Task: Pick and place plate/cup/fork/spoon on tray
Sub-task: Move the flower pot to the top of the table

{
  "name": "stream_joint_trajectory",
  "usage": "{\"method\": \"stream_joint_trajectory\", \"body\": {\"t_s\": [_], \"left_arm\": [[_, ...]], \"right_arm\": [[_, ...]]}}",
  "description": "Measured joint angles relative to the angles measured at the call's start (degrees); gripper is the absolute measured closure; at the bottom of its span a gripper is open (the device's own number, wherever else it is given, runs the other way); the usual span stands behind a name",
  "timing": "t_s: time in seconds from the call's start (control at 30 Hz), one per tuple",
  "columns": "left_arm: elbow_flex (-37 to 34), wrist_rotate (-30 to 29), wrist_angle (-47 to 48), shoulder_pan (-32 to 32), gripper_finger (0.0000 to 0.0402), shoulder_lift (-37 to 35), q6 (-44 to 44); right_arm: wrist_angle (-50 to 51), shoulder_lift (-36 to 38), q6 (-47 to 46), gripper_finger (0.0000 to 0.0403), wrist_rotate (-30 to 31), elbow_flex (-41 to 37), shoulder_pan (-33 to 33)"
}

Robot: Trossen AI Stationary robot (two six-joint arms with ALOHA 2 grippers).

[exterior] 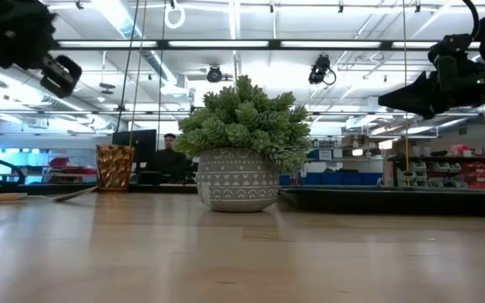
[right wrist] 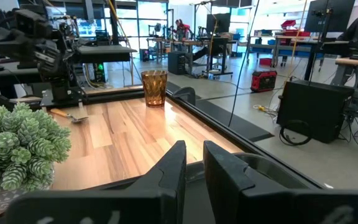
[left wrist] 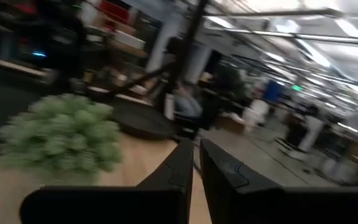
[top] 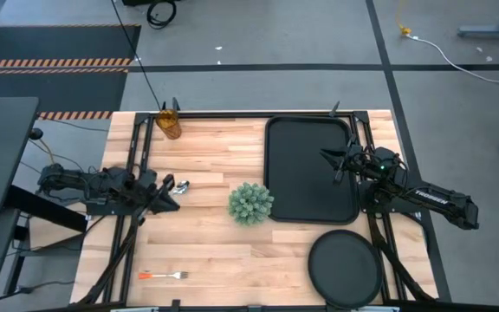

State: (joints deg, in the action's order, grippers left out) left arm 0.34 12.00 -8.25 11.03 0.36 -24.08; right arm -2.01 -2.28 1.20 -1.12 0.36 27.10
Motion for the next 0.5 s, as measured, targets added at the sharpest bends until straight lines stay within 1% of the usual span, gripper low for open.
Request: {"method": "stream_joint_trajectory", "body": {"t_s": [0.1,0.17,0.23,0.33,0.43,0.5], "left_arm": [[0.0,0.7,-2.6,2.8,0.0365,0.0,2.3],[0.0,-1.0,-3.8,5.0,0.0365,0.0,3.3],[0.0,-7.1,-4.7,7.5,0.0365,0.0,3.5],[0.0,-18.8,-4.6,11.3,0.0365,0.8,4.6],[0.0,-27.4,-5.9,14.8,0.0365,3.7,6.3],[0.0,-32.0,-9.2,16.9,0.0365,6.9,7.1]], "right_arm": [[0.0,0.0,0.0,0.0341,0.0,0.0,0.0],[0.0,0.0,0.0,0.0341,0.0,0.0,0.0],[0.0,0.0,0.0,0.0341,0.0,0.0,0.0],[0.0,0.0,0.0,0.0341,0.0,0.0,0.0],[0.0,0.0,0.0,0.0341,0.0,0.0,0.0],[0.0,0.0,0.0,0.0341,0.0,0.0,0.0]]}}
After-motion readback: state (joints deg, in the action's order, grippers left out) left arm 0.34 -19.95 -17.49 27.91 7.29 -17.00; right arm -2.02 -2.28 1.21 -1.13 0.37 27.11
